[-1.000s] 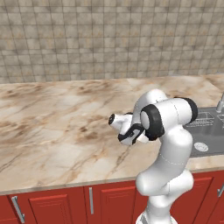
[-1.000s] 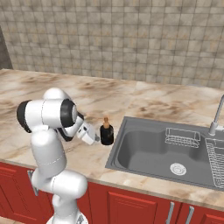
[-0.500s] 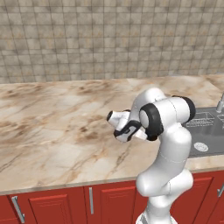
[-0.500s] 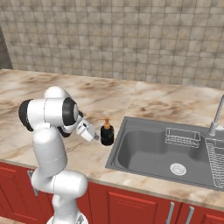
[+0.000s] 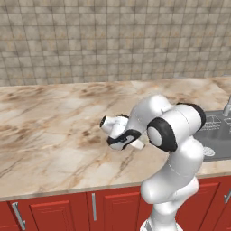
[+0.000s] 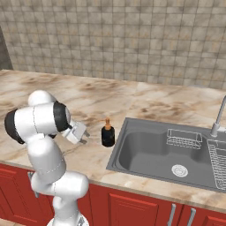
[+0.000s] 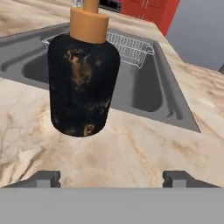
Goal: Locate and retrieve the sponge and soap dispenser from the cabinet. Place them next to the sink.
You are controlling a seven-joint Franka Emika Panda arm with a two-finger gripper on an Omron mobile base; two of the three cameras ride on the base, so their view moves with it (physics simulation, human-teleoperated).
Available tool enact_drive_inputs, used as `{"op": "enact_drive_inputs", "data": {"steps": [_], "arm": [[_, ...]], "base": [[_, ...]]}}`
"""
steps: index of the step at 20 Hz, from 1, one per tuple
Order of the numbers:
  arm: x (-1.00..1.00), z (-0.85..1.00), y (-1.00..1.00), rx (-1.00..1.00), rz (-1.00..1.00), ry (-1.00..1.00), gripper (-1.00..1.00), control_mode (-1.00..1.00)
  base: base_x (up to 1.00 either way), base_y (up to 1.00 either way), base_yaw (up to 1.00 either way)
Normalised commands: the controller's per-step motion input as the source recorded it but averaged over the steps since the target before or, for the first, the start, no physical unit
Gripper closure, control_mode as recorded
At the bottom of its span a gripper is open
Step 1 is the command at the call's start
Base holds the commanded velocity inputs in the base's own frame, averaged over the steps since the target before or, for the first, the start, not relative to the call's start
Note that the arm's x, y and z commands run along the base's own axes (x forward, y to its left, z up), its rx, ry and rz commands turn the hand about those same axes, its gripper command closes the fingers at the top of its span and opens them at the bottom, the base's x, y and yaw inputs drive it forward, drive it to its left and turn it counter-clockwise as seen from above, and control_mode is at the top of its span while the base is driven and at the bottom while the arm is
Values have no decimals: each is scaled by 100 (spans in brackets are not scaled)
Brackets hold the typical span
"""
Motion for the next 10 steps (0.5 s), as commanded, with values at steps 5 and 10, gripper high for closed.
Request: {"op": "enact_drive_inputs", "data": {"steps": [5, 10], "arm": [[-18, 71, 4, 15, 4, 3, -100, -100], [-44, 83, 0, 20, -5, 10, -100, -100]], "base": [[0, 0, 0], [0, 0, 0]]}}
